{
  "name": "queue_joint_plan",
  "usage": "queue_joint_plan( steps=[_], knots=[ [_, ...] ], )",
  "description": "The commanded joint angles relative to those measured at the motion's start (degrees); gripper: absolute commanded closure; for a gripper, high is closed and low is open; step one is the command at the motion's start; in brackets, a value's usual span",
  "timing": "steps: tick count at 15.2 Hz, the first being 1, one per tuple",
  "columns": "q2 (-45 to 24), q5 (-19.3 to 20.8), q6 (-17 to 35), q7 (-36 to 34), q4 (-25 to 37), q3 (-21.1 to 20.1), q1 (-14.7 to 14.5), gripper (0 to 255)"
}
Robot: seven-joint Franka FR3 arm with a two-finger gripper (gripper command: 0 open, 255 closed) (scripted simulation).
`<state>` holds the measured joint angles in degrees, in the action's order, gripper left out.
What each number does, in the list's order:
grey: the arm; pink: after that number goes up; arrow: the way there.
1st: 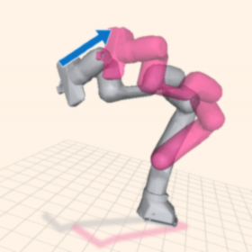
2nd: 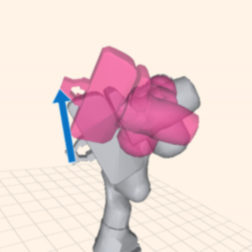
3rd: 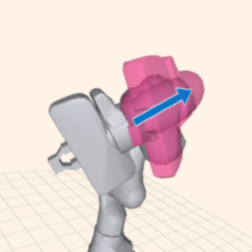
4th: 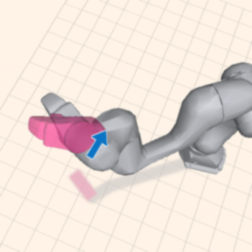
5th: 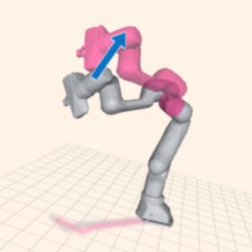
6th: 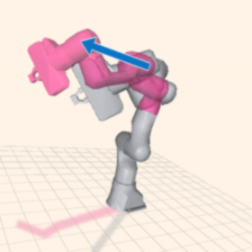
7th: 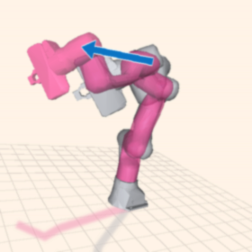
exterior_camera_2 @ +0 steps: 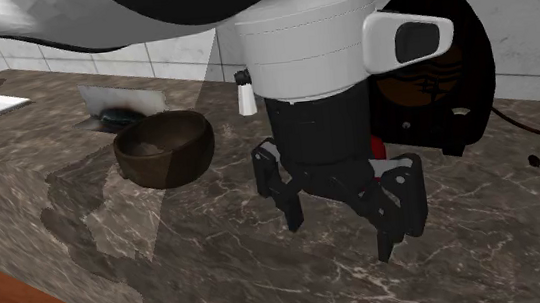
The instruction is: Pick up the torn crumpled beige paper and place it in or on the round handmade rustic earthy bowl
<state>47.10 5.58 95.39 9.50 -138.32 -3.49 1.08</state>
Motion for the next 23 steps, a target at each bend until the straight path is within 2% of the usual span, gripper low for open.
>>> queue_joint_plan(
  steps=[1,11,23],
  knots=[
    [0.0,0.0,0.0,0.0,0.0,0.0,0.0,0],
    [-17.04,0.36,6.04,6.34,11.73,-6.25,-6.48,0],
    [-34.71,4.27,8.38,12.78,27.06,-15.2,-12.87,0]
  ],
)
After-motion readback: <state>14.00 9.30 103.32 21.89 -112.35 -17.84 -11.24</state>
